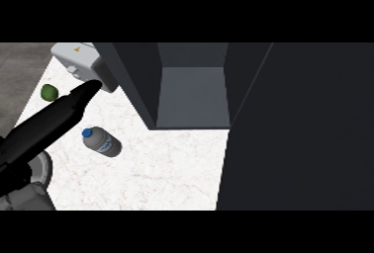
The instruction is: Pick up the bottled water, place it into the cabinet and close the cabinet
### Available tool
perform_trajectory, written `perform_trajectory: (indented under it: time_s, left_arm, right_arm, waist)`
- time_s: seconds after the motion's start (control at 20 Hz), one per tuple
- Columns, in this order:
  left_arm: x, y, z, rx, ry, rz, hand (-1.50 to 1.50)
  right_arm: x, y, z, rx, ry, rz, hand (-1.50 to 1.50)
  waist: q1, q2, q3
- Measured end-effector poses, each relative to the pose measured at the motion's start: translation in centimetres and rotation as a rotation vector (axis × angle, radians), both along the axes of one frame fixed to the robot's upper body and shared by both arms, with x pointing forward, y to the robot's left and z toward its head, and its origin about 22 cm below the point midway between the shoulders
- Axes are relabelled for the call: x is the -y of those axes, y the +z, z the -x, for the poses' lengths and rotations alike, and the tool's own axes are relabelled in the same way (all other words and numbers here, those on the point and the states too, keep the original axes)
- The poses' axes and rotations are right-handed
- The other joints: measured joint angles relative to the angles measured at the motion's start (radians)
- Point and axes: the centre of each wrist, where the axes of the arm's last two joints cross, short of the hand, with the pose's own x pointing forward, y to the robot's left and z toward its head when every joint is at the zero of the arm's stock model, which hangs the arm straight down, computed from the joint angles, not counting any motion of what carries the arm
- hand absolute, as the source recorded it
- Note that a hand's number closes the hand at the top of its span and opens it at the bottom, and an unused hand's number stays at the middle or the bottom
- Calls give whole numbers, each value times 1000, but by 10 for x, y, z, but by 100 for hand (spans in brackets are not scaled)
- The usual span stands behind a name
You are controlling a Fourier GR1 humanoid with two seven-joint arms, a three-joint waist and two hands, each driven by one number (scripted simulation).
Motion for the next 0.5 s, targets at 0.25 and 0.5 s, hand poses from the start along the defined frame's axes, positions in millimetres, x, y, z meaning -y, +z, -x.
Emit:
perform_trajectory:
  time_s: [0.25,0.5]
  left_arm:
    - [-3,-8,0,-28,9,0,-150]
    - [-6,-17,-4,-59,7,17,-150]
  right_arm:
    - [-6,1,1,-6,4,-11,-150]
    - [-8,0,3,-8,2,-6,-150]
  waist:
    - [-1,1,-1]
    - [-3,1,-1]
